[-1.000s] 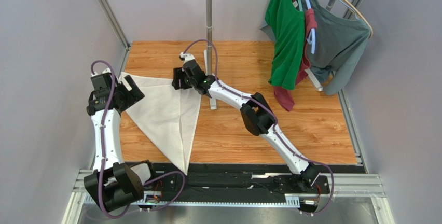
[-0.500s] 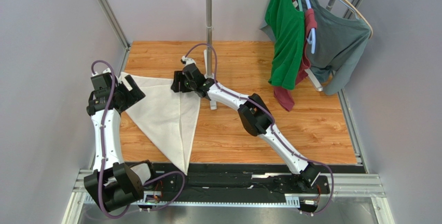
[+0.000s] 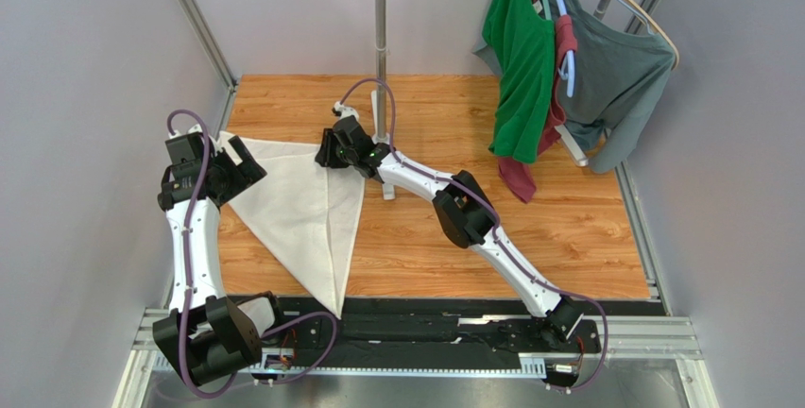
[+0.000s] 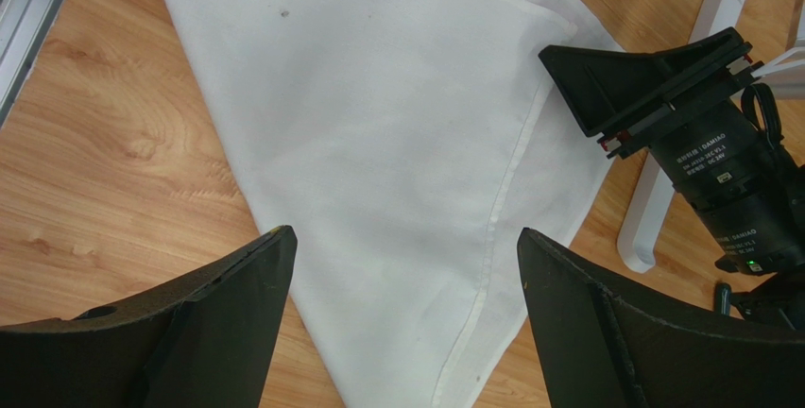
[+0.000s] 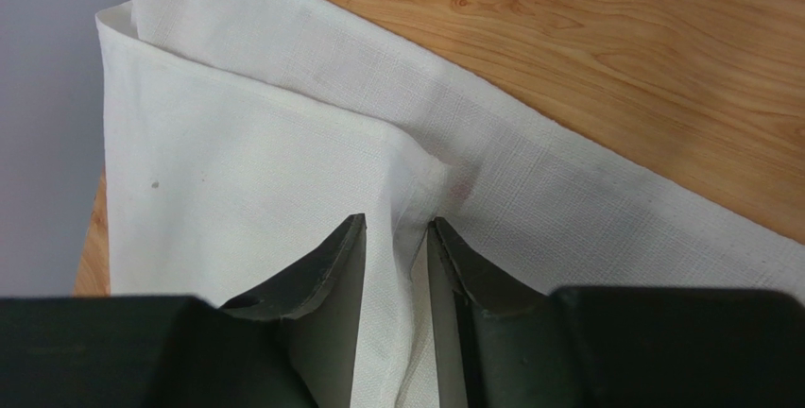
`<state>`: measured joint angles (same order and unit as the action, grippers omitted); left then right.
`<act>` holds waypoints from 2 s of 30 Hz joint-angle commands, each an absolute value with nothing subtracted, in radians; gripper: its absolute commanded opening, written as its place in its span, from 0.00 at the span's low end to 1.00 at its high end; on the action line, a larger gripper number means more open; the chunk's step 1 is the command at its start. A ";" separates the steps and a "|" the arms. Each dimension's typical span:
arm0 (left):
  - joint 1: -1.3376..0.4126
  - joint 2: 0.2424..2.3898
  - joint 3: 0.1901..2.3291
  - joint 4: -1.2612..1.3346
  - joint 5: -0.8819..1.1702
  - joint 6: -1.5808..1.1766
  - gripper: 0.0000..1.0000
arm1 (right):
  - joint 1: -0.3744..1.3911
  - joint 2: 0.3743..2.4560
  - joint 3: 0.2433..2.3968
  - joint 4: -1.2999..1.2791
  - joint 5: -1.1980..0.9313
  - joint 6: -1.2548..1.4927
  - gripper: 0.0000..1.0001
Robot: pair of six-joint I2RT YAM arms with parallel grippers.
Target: Fold the napkin, place the utensils inside, and roll it up
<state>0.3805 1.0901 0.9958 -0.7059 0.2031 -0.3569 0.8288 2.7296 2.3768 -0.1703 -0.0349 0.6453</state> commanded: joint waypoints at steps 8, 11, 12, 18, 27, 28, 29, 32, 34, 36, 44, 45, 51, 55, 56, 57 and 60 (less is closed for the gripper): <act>0.385 1.083 1.002 -0.684 0.242 -0.362 0.96 | 0.821 2.677 2.315 -0.087 0.086 0.661 0.04; 0.385 1.080 1.003 -0.684 0.241 -0.360 0.96 | 0.821 2.658 2.293 -0.063 0.089 0.657 0.00; 0.385 1.078 1.002 -0.684 0.238 -0.360 0.96 | 0.821 2.636 2.260 -0.049 0.090 0.655 0.00; 0.385 1.080 1.000 -0.683 0.244 -0.361 0.96 | 0.822 2.539 2.140 0.067 0.104 0.646 0.00; 0.387 1.077 0.999 -0.683 0.244 -0.359 0.96 | 0.821 2.479 2.074 0.107 0.098 0.641 0.00; 0.387 1.075 0.999 -0.684 0.244 -0.359 0.96 | 0.821 2.471 2.059 0.116 0.107 0.637 0.00; 0.385 1.075 0.999 -0.683 0.245 -0.360 0.96 | 0.821 2.456 2.037 0.124 0.112 0.635 0.00; 0.387 1.074 0.999 -0.683 0.250 -0.359 0.96 | 0.822 2.434 2.005 0.155 0.129 0.623 0.00; 0.385 1.074 0.999 -0.683 0.252 -0.359 0.96 | 0.821 2.418 1.991 0.156 0.144 0.611 0.00; 0.385 1.072 0.997 -0.681 0.252 -0.359 0.96 | 0.822 2.399 1.973 0.161 0.153 0.606 0.00; 0.387 1.071 0.996 -0.681 0.262 -0.360 0.96 | 0.821 2.342 1.898 0.160 0.230 0.575 0.00; 0.385 1.072 0.996 -0.680 0.262 -0.360 0.96 | 0.819 2.336 1.890 0.161 0.236 0.574 0.00; 0.385 1.072 0.992 -0.678 0.273 -0.362 0.96 | 0.819 2.316 1.848 0.160 0.275 0.557 0.00; 0.385 1.072 0.992 -0.678 0.273 -0.364 0.96 | 0.819 2.307 1.824 0.156 0.310 0.558 0.00; 0.385 1.071 0.992 -0.678 0.275 -0.362 0.96 | 0.819 2.306 1.816 0.156 0.316 0.560 0.00; 0.385 1.071 0.992 -0.678 0.275 -0.364 0.96 | 0.819 2.299 1.806 0.156 0.324 0.558 0.00; 0.385 1.069 0.991 -0.677 0.276 -0.364 0.96 | 0.818 2.298 1.795 0.147 0.347 0.558 0.00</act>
